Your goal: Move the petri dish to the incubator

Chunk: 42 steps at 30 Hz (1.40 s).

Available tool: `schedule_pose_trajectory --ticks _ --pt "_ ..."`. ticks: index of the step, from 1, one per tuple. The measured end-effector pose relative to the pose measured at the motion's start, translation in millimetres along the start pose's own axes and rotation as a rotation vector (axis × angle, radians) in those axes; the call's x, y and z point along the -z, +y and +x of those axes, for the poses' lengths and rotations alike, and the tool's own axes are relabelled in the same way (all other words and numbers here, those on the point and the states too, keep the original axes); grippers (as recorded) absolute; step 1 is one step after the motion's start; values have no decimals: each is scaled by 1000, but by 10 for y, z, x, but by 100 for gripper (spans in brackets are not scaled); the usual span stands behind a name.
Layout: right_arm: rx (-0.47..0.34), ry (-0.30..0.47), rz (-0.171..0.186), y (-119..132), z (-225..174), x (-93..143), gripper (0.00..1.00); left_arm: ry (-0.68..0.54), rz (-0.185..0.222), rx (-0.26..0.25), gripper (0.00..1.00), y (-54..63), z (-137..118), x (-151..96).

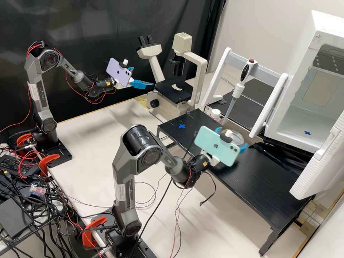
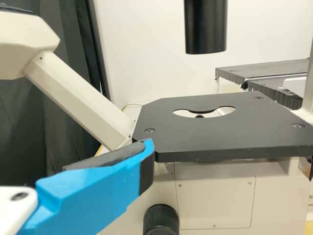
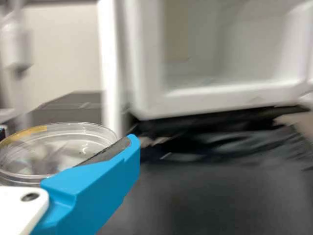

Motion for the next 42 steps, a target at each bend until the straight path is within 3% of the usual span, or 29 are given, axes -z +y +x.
schedule_pose_trajectory --ticks 7,22,26,33,36,42 --pt "-108 -45 -9 524 390 -74 0 0 0 0 100 0 0 0" --pt "-142 -206 -16 1096 1373 -219 0 0 0 0 100 0 0 0" --pt "-130 -240 5 1075 1594 -285 0 0 0 0 100 0 0 0" --pt "-91 -277 -23 1038 2054 -306 0 0 0 0 100 0 0 0" --pt "-68 -294 -15 973 2233 -326 0 0 0 0 100 0 0 0" --pt "-52 -271 -30 846 2449 -311 0 0 0 0 100 0 0 0"
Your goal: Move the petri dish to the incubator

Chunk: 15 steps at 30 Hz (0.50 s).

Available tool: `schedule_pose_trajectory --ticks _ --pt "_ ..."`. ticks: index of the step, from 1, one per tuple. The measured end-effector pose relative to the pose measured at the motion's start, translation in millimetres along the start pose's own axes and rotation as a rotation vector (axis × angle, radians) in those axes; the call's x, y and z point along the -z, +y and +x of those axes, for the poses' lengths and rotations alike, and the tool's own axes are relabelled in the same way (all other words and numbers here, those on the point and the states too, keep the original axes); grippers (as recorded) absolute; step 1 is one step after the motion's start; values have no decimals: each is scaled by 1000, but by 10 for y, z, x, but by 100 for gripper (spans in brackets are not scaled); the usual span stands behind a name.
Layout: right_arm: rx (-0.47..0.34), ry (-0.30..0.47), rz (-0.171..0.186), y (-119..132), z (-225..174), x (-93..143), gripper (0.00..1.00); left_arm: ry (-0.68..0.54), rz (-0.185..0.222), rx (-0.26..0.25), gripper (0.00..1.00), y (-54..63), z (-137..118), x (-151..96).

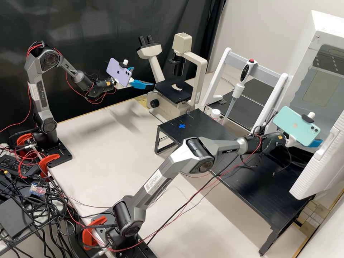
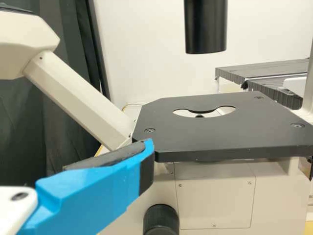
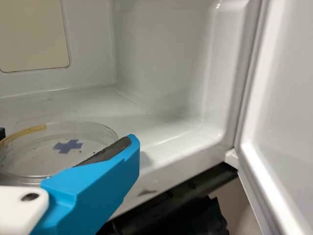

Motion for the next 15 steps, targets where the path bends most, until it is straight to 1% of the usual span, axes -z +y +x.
schedule_pose_trajectory --ticks 4,8,9,10,12,13,14,15 --pt "-2 13 -4 -73 99 13 0 0 0 0 100 0 0 0" --pt "-2 8 -30 -116 148 -9 0 0 0 0 100 0 0 0" --pt "-8 4 -19 -113 164 -8 0 0 0 0 100 0 0 0" --pt "-8 0 -28 -121 175 -20 0 0 0 0 100 0 0 0" --pt "-15 -6 -26 -126 200 -38 0 0 0 0 100 0 0 0" --pt "-16 -7 -15 -128 204 -42 0 0 0 0 100 0 0 0" --pt "-21 -6 -25 -120 207 -37 0 0 0 0 100 0 0 0" --pt "-22 -10 -24 -125 211 -47 0 0 0 0 100 0 0 0"
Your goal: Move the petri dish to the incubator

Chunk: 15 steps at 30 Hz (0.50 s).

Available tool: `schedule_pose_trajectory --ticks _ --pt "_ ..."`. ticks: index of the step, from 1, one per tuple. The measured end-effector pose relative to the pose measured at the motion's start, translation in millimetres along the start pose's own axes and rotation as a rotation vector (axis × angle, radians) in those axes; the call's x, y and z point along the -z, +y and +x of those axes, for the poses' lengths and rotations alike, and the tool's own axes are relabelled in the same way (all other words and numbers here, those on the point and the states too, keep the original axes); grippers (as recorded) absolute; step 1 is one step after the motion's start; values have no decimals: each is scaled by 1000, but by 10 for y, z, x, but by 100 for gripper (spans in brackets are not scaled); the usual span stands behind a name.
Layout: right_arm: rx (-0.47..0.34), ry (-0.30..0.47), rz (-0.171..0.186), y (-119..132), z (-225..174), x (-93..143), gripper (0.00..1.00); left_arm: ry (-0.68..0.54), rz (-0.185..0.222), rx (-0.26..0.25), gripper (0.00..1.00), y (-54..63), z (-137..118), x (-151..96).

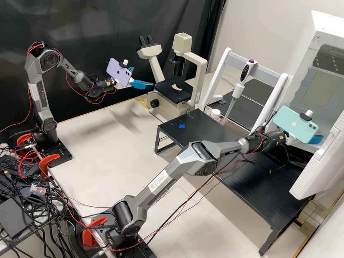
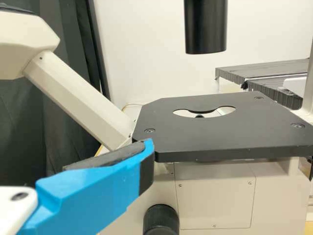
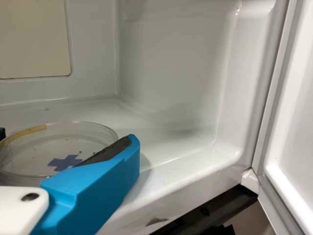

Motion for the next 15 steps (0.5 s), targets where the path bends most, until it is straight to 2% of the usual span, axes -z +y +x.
schedule_pose_trajectory --ticks 2,10,11,14,15 --pt "-1 -5 10 1 0 -4 0 0 0 0 100 0 0 0" --pt "-10 -24 7 33 0 -69 0 0 0 0 100 0 0 0" --pt "-15 -28 3 40 0 -94 100 0 0 0 100 0 0 0" --pt "-13 -38 2 27 0 -132 100 0 0 0 100 0 0 0" --pt "-15 -42 -11 27 -1 -156 100 0 0 0 100 0 0 0"
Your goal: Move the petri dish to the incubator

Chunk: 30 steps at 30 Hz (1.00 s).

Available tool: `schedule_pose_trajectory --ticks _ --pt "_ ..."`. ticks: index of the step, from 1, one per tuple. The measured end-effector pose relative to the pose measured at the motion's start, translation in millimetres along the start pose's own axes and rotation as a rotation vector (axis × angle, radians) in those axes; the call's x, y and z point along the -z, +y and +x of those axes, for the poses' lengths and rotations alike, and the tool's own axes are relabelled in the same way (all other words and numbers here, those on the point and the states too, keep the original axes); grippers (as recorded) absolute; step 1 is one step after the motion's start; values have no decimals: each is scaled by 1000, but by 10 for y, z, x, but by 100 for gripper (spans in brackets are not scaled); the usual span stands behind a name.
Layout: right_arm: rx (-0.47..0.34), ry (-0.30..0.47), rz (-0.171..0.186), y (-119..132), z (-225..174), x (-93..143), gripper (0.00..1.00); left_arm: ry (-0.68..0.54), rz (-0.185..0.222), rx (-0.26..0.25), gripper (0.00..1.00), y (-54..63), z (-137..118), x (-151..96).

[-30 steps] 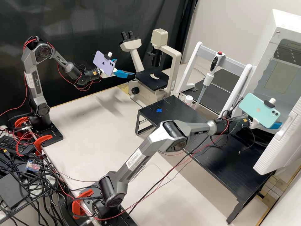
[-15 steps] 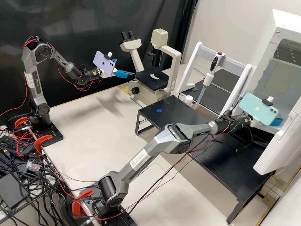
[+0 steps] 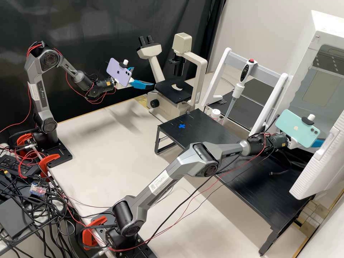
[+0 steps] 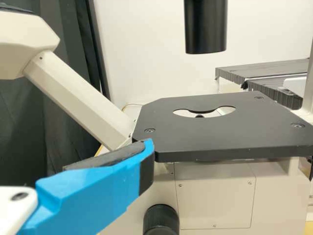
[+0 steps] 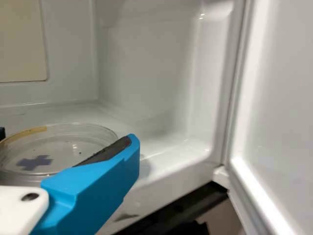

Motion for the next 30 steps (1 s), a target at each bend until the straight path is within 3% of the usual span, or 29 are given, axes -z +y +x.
schedule_pose_trajectory --ticks 11,21,30 --pt "1 -6 -18 -2 -68 -37 100 0 0 0 100 0 0 0" --pt "2 23 22 46 -385 -62 100 0 0 0 100 0 0 0" --pt "-42 37 25 182 -892 -163 100 0 0 0 100 0 0 0"
